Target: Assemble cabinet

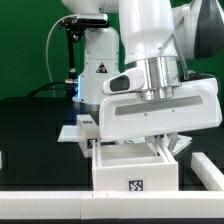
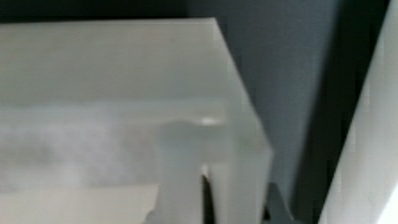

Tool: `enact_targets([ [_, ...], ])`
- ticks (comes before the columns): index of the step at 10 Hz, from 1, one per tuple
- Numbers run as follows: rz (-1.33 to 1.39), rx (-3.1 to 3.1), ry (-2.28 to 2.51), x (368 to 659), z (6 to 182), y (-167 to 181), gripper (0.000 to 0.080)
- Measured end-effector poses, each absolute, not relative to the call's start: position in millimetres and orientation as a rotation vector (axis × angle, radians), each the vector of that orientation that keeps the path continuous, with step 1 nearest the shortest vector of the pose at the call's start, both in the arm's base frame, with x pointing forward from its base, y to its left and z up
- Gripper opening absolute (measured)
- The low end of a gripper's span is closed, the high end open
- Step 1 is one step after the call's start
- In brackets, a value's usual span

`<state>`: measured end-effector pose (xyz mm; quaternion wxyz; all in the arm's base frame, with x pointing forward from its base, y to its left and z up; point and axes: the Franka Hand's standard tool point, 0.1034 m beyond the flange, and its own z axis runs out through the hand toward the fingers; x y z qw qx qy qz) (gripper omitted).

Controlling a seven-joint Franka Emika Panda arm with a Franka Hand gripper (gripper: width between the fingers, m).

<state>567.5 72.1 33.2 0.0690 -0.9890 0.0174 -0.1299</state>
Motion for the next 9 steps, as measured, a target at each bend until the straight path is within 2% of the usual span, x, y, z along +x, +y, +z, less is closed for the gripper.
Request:
enact_targets([
  [1,-0.389,-2.978,0.052,567.0,32.8,72.1,0.0099],
  [2,-0.388,-2.978,0.053,566.8,32.6,72.1,0.0099],
  [3,-0.373,-2.974,0.071,565.6,31.7,73.7,0.0303],
  [4,-0.277,-2.955,0.142,559.7,27.4,85.0,0.0439],
  [5,-0.226,-2.956,0.158,559.5,26.0,88.9,0.0439],
  [6,-0.212,-2.967,0.156,559.0,24.7,86.9,0.0625],
  [7,-0.213,-2.975,0.154,557.5,23.1,79.5,0.0757],
  [9,-0.218,-2.982,0.131,557.6,23.9,76.2,0.0787],
])
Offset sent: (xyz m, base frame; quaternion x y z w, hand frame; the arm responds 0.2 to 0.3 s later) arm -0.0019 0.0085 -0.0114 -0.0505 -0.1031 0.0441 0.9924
